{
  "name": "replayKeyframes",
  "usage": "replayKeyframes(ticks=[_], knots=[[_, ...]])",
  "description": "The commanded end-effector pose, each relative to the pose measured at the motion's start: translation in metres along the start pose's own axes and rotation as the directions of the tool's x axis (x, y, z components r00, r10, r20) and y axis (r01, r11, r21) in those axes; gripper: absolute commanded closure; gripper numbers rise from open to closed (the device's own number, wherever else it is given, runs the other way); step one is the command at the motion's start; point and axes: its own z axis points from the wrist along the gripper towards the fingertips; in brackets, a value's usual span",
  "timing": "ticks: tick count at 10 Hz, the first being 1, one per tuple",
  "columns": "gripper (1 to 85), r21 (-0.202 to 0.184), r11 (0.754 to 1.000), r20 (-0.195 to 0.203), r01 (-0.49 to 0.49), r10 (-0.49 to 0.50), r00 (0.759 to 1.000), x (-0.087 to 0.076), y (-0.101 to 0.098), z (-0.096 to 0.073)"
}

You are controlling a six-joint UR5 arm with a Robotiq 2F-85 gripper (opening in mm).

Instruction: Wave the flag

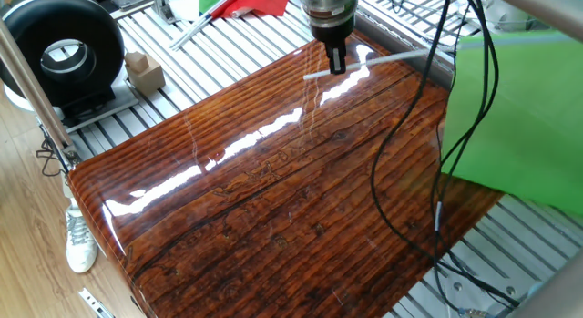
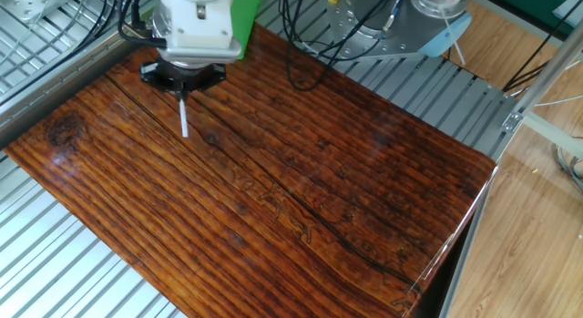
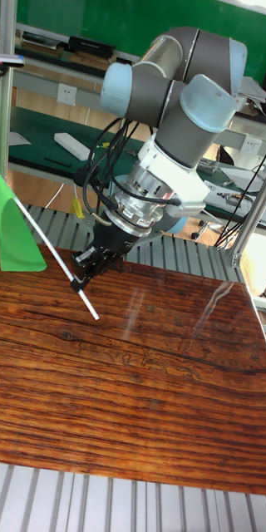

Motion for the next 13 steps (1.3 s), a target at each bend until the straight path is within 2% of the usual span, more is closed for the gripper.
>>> replayKeyframes(ticks=[1,2,4,5,6,8,9,11,13], knots=[[84.3,-0.203,0.960,0.074,-0.195,0.214,0.974,-0.024,0.042,-0.001],[84.3,-0.265,0.932,0.091,-0.246,0.278,0.956,-0.032,0.052,-0.002],[84.3,-0.296,0.919,0.118,-0.260,0.306,0.945,-0.043,0.057,-0.003],[84.3,-0.278,0.934,0.175,-0.224,0.278,0.944,-0.056,0.050,-0.004],[84.3,-0.268,0.940,0.206,-0.210,0.268,0.941,-0.066,0.046,-0.004],[84.3,-0.209,0.966,0.260,-0.154,0.207,0.943,-0.081,0.033,-0.001],[84.3,-0.194,0.971,0.278,-0.140,0.191,0.941,-0.088,0.029,-0.001],[84.3,-0.200,0.970,0.297,-0.137,0.194,0.935,-0.098,0.025,0.002],[84.3,-0.235,0.952,0.308,-0.196,0.265,0.914,-0.108,0.024,0.003]])
